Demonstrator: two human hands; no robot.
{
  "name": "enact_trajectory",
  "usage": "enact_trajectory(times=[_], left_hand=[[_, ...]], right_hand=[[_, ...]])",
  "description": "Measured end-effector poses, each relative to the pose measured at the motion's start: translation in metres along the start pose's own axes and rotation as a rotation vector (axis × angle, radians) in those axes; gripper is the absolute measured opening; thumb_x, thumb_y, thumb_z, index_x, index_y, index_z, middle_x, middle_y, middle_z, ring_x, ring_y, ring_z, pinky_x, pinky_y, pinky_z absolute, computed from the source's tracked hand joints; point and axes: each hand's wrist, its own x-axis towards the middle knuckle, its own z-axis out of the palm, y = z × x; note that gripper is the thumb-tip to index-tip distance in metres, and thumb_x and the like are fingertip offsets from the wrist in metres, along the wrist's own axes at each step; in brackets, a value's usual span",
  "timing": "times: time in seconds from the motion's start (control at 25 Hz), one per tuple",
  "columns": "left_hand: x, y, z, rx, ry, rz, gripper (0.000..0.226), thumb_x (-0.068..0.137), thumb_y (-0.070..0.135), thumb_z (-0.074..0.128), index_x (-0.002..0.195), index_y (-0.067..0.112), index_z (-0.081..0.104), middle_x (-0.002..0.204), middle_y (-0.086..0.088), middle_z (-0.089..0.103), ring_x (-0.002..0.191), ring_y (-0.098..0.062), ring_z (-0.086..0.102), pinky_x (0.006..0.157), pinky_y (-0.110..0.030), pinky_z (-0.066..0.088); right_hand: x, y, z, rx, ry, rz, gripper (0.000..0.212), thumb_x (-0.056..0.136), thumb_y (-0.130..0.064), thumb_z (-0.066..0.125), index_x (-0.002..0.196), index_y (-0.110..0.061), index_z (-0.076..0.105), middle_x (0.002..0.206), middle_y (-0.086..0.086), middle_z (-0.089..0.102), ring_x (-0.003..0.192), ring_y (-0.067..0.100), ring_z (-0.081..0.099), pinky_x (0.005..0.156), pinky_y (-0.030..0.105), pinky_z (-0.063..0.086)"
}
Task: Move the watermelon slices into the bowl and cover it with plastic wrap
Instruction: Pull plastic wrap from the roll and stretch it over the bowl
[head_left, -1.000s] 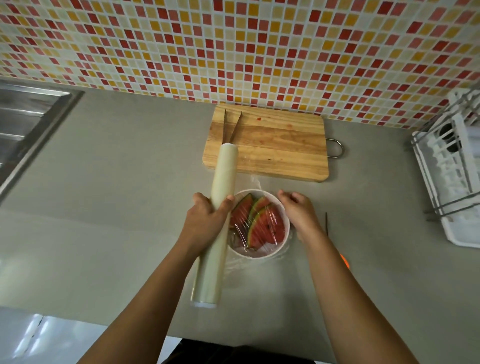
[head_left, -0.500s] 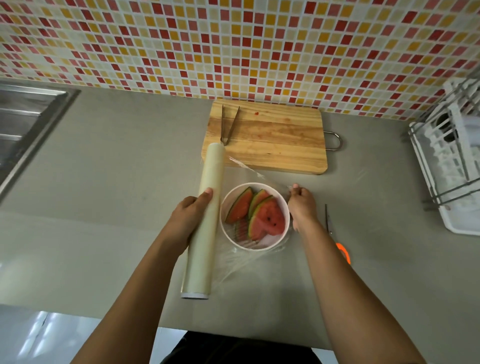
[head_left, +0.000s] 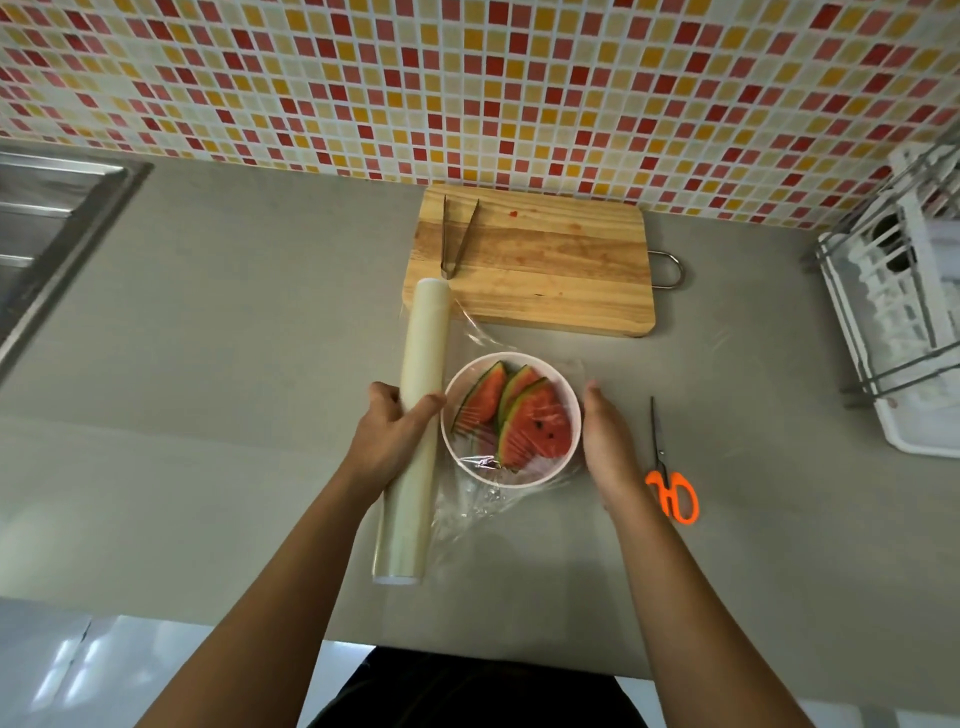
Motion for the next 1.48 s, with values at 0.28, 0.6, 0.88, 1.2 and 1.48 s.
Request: enact_trajectory(times=[0.28,0.6,0.88,1.2,1.48], left_hand=[[-0.002,-0.013,-0.001,-0.107,-0.071,0.006,0.036,0.09,0.049,0.046,0.116,0.023,0.045,0.105,-0.001,0.057,0.088,-0.012,0.057,0.07,-0.031,0.045],[0.001,-0.018,-0.014,0.116,0.132,-0.009,0.053,0.07,0.066,0.06,0.091,0.019,0.048,0.087,-0.004,0.061,0.078,-0.02,0.061,0.061,-0.033,0.047],[0.004,-0.025,-0.024,-0.015,-0.033,-0.06,0.052,0.084,0.061,0.051,0.113,0.019,0.056,0.109,-0.008,0.064,0.097,-0.026,0.062,0.092,-0.047,0.05],[-0.002,-0.029,-0.02,0.043,0.048,-0.073,0.051,0.08,0.062,0.053,0.104,0.018,0.046,0.093,-0.001,0.057,0.082,-0.018,0.057,0.066,-0.034,0.045],[-0.002,-0.032,-0.02,0.019,0.01,-0.022,0.043,0.087,0.058,0.049,0.105,0.02,0.045,0.094,0.0,0.057,0.083,-0.019,0.059,0.074,-0.038,0.049]], right_hand=[[-0.012,-0.005,0.009,0.293,0.06,0.009,0.026,0.096,-0.037,0.036,0.084,-0.022,0.053,0.075,-0.008,0.05,0.071,0.007,0.049,0.063,0.025,0.039],[-0.013,0.005,0.009,0.602,-0.009,0.116,0.027,0.095,-0.04,0.041,0.075,-0.022,0.046,0.045,-0.015,0.055,0.038,-0.002,0.049,0.032,0.012,0.032],[-0.007,-0.003,0.008,0.345,0.079,0.117,0.029,0.092,-0.02,0.036,0.068,-0.017,0.053,0.078,0.007,0.06,0.071,0.022,0.053,0.061,0.028,0.038],[0.011,-0.033,0.012,0.312,0.004,0.273,0.022,0.079,-0.024,0.054,0.064,-0.013,0.067,0.071,0.008,0.068,0.064,0.025,0.064,0.057,0.026,0.049],[0.013,-0.035,0.022,0.604,0.03,0.201,0.022,0.085,-0.007,0.048,0.101,-0.012,0.063,0.105,0.014,0.065,0.094,0.03,0.063,0.087,0.04,0.052]])
